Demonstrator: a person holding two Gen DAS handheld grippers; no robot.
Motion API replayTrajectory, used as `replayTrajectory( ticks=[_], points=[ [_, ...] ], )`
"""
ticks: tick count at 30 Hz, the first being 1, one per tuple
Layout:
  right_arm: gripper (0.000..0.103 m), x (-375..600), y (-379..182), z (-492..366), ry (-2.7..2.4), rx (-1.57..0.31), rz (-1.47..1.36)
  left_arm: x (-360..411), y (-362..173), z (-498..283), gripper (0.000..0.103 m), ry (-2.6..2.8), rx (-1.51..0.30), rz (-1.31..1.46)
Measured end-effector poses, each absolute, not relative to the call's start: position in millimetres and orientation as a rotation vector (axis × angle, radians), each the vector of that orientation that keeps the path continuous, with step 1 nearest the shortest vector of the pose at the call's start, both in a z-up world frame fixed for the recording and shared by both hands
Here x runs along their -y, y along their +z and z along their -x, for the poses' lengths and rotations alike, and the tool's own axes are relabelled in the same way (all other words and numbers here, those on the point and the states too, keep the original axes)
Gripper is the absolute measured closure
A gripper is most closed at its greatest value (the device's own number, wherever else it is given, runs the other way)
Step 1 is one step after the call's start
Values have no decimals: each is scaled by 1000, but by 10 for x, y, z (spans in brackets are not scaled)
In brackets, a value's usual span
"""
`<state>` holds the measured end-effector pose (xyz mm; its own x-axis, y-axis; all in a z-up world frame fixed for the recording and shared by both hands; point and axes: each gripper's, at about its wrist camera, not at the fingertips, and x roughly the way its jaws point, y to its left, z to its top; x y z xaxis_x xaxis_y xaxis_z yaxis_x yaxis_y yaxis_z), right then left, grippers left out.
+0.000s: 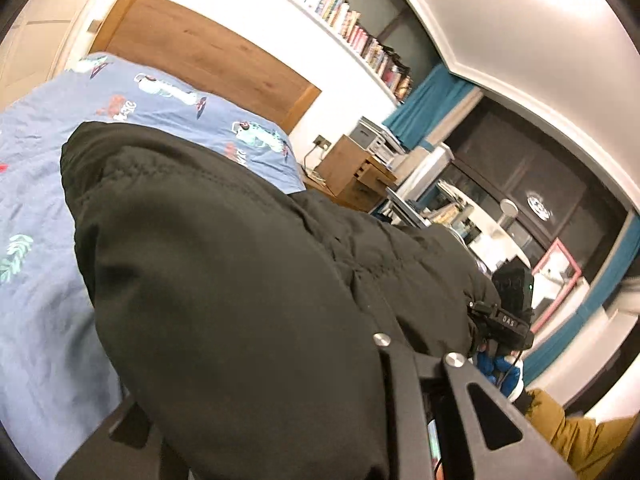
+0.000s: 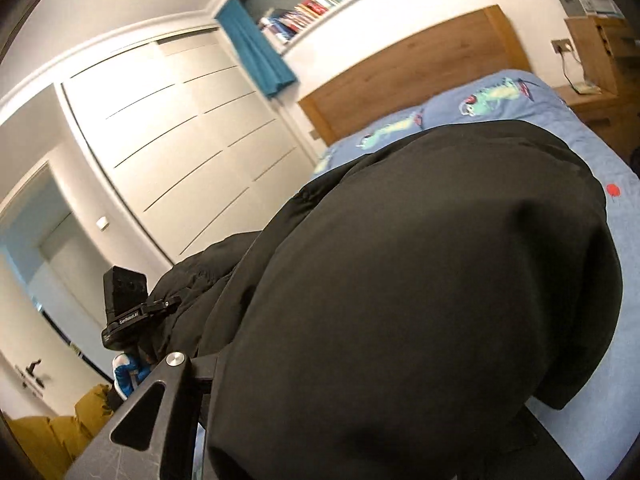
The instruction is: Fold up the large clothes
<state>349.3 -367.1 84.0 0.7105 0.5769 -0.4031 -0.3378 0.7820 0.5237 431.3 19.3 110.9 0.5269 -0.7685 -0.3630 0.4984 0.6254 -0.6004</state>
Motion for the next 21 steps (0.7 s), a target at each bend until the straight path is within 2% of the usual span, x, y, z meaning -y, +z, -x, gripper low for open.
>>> replayTrajectory(
  ticks=[4,8,10,12,14,15,16,17,19,21],
  points=[
    [75,3785,551,-3020,526,-627,-442,-253,785,-3915,84,-780,-722,441],
    [74,3914,-147,-2738,459,-769,-468,-323,107,-3652,84,-718,-869,439],
    [70,3910,-468,-2494,416,-836,-485,-418,-222,-3581,77,-669,-940,459],
    [60,4030,-722,-2388,365,-877,-524,-584,-398,-3496,71,-635,-970,514],
    [30,4168,-853,-2361,301,-901,-540,-740,-485,-3445,60,-599,-979,543],
    [22,4250,-911,-2334,275,-913,-561,-807,-498,-3414,55,-593,-980,556],
    [11,4322,-941,-2341,257,-918,-570,-882,-500,-3374,53,-585,-978,569],
    [5,4404,-964,-2320,233,-921,-579,-949,-493,-3339,52,-579,-974,578],
    [0,4538,-986,-2248,202,-924,-603,-1081,-503,-3242,52,-573,-976,592],
    [0,4640,-1001,-2107,168,-932,-600,-1166,-546,-3117,52,-554,-985,580]
  ],
)
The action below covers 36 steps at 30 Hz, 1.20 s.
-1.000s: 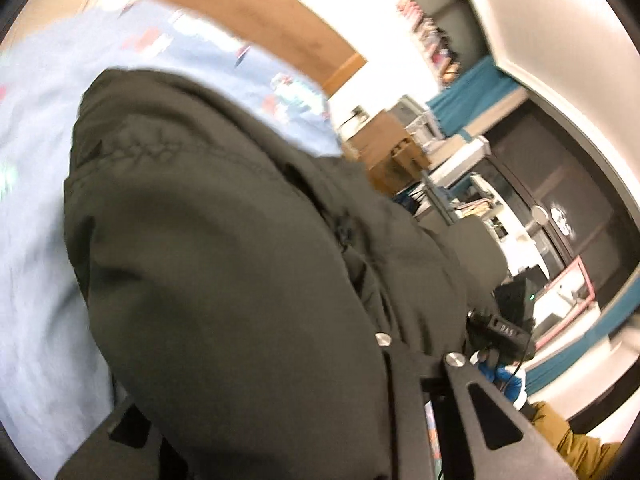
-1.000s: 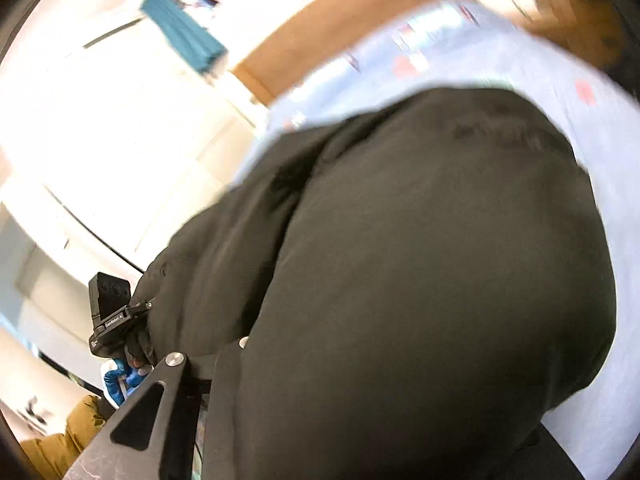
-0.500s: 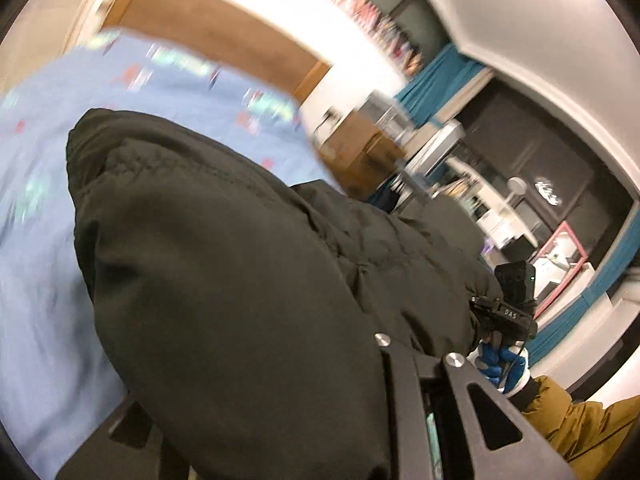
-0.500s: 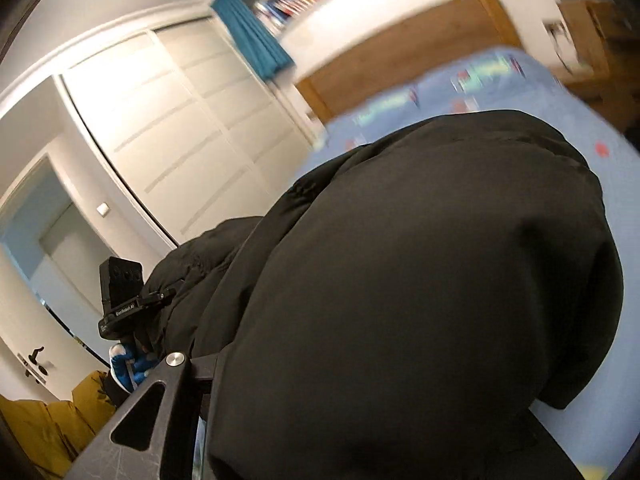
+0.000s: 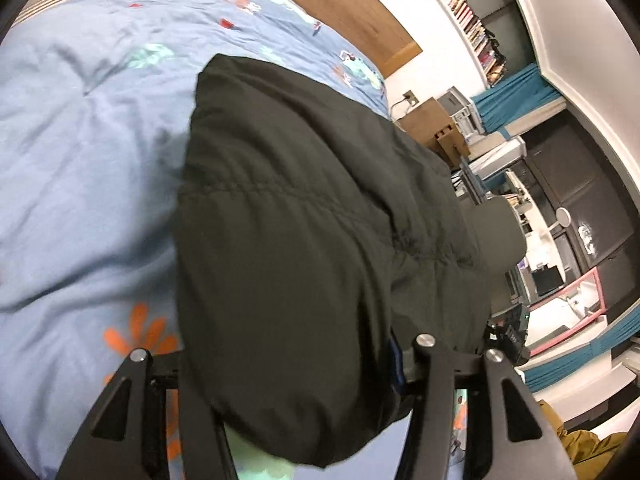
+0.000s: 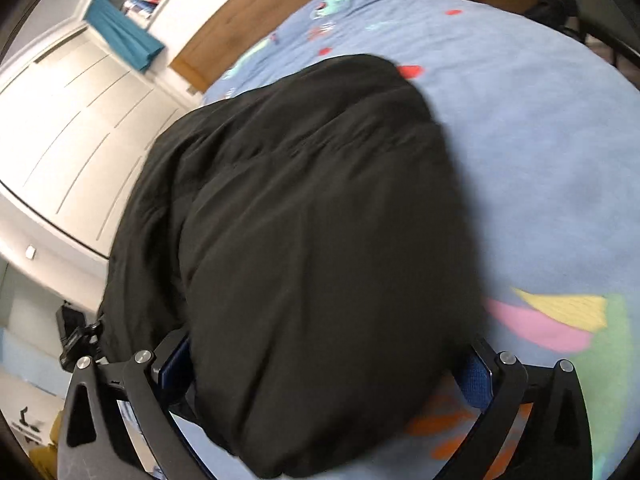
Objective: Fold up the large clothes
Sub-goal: 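Release the coat and pull both grippers back from the bundle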
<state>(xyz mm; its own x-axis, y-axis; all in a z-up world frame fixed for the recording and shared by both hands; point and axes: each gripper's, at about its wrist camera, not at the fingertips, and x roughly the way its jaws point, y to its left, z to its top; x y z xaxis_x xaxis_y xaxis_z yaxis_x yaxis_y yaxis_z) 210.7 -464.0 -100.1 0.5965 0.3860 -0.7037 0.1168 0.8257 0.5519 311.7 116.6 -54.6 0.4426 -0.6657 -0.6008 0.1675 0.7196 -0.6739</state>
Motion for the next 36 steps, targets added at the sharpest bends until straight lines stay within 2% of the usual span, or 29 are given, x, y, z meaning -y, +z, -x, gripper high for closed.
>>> replayTrajectory(
  ticks=[8,11,20,24,28,36],
  points=[
    [0,4899,-783,-1941,83,-922,-598,-1481,-445,-2740,52,-560,-958,664],
    [0,4929,-719,-1740,72,-908,-598,-1505,-398,-2706,45,-606,-940,773],
    [0,4716,-438,-1336,71,-842,-578,-1755,-186,-2273,45,-467,-866,785],
    [0,4533,-247,-1140,56,-834,-511,-1750,61,-1891,45,-389,-839,707],
    [0,4230,-142,-1015,49,-853,-437,-1440,312,-1449,45,-314,-840,524],
    [0,3730,-29,-664,33,-831,-335,-948,566,-772,45,-207,-814,348]
  ],
)
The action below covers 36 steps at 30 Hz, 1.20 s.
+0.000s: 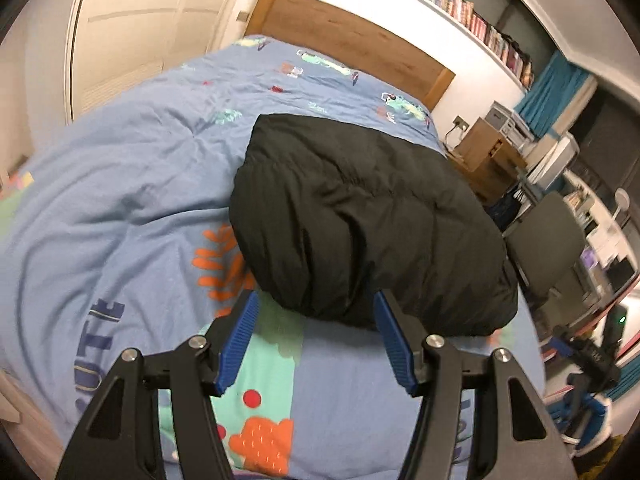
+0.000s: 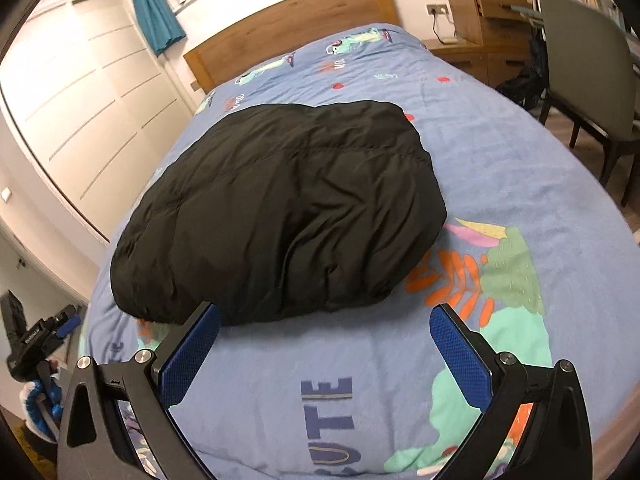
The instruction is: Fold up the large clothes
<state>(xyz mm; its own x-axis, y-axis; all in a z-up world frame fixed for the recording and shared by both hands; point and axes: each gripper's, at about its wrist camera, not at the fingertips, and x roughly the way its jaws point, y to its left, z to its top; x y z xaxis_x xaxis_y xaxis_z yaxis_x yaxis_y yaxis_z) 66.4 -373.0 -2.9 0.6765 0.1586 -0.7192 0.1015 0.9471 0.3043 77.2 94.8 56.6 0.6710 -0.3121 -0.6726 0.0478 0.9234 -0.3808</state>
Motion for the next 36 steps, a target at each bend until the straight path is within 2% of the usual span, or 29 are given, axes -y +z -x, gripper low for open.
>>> replayTrajectory(
  ticks=[8,12,19,36],
  points=[
    [0,3356,89,-302,39,-795,-260,-488,804,-351,44,-161,-752,196],
    [0,3167,107,-185,60,-787,-226,-245,904,-171,37,-161,-712,108],
    [0,3009,137,-71,78,-768,-218,92,1037,45,36,-141,-672,-5],
    [0,2945,23,-108,63,-758,-194,328,884,-40,36,-86,-671,-87]
  ],
)
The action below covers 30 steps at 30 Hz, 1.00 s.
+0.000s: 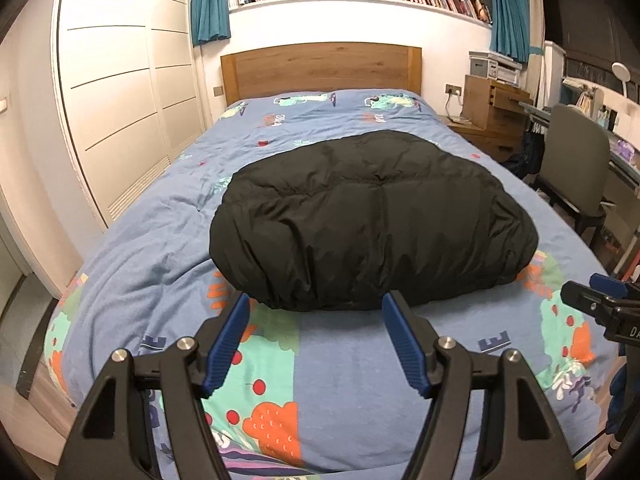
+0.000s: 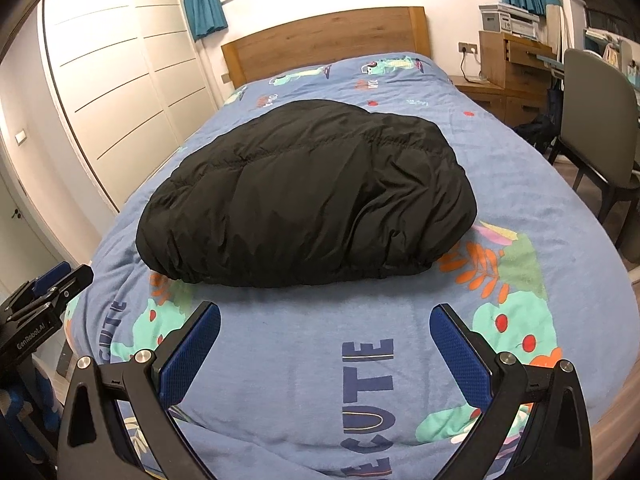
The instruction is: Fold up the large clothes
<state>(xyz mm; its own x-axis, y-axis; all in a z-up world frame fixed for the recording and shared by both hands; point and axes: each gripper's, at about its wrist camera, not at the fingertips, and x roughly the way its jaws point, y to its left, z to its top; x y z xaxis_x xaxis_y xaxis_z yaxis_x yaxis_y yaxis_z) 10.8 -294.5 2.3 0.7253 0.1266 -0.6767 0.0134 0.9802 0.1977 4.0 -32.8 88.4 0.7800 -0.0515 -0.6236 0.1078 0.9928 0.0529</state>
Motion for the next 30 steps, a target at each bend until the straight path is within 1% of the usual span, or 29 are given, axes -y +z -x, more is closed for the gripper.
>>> replayTrajectory(
  ticks=[8,15,21,30],
  points=[
    [0,2921,-36,-158,50,-747,-182,435,827,-64,36,-76,-663,-114],
    [1,2785,-8,-102,0,-714,-100,531,759,-95,36,-58,-665,-166],
    [1,2750,46,-65,-40,-674,-50,529,753,-117,36,-75,-659,-148],
    [1,2805,29,-109,-81,-676,-28,507,732,-123,36,-95,-670,-119]
  ],
)
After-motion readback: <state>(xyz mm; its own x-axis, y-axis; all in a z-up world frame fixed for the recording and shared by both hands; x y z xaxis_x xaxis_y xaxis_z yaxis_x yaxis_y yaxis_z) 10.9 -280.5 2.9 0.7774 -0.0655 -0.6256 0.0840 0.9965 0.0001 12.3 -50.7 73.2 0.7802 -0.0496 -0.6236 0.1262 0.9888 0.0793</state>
